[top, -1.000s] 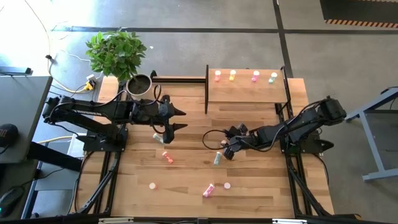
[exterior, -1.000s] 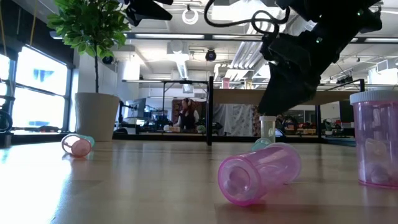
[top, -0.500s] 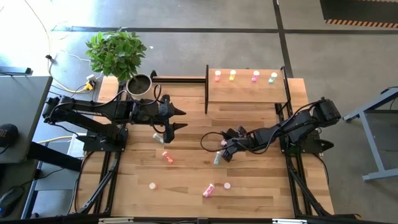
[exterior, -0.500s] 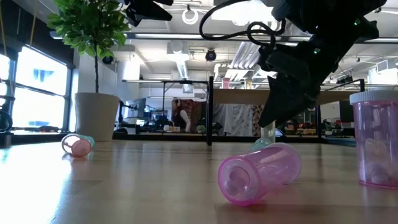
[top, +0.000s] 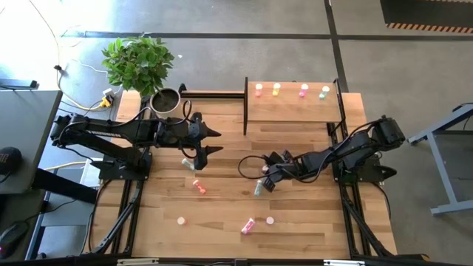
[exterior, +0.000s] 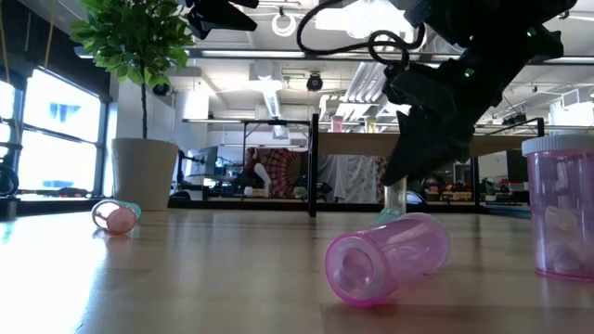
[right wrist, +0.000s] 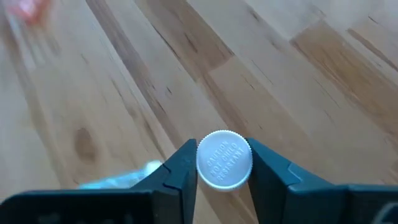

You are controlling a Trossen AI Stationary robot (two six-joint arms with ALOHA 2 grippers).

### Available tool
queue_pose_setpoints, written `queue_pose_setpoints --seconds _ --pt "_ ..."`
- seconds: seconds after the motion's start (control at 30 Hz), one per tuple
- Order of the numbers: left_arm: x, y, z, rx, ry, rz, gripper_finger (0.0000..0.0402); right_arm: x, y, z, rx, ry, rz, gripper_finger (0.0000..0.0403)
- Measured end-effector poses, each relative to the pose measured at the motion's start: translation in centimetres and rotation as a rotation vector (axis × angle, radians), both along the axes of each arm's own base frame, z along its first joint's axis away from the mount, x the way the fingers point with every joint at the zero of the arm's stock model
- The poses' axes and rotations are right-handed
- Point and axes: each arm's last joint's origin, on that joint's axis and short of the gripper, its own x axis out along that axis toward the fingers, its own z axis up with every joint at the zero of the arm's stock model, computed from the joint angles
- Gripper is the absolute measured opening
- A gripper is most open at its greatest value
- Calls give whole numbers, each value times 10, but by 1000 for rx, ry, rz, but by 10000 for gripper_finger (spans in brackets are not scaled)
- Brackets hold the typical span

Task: Pick and place medicine bottles onto shelf by color
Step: Put the left yellow medicine bottle aligned with the other yellow medicine bottle on the shelf

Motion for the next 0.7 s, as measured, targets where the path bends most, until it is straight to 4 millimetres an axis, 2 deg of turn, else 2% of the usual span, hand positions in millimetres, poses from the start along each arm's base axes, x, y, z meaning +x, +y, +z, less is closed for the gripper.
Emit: queue_pose_setpoints --seconds 0.17,0.33,0.5,0.7 --pt "0 1 0 9 1 17 227 1 -1 14 23 -91 -23 105" --pt "0 2 1 60 0 57 227 -4 -12 43 -14 -217 -94 103" --pt "0 4 3 97 -15 106 227 -16 -33 83 -128 -369 -171 104" --pt "1 11 8 169 -42 140 227 -28 -68 146 -386 -440 -187 105"
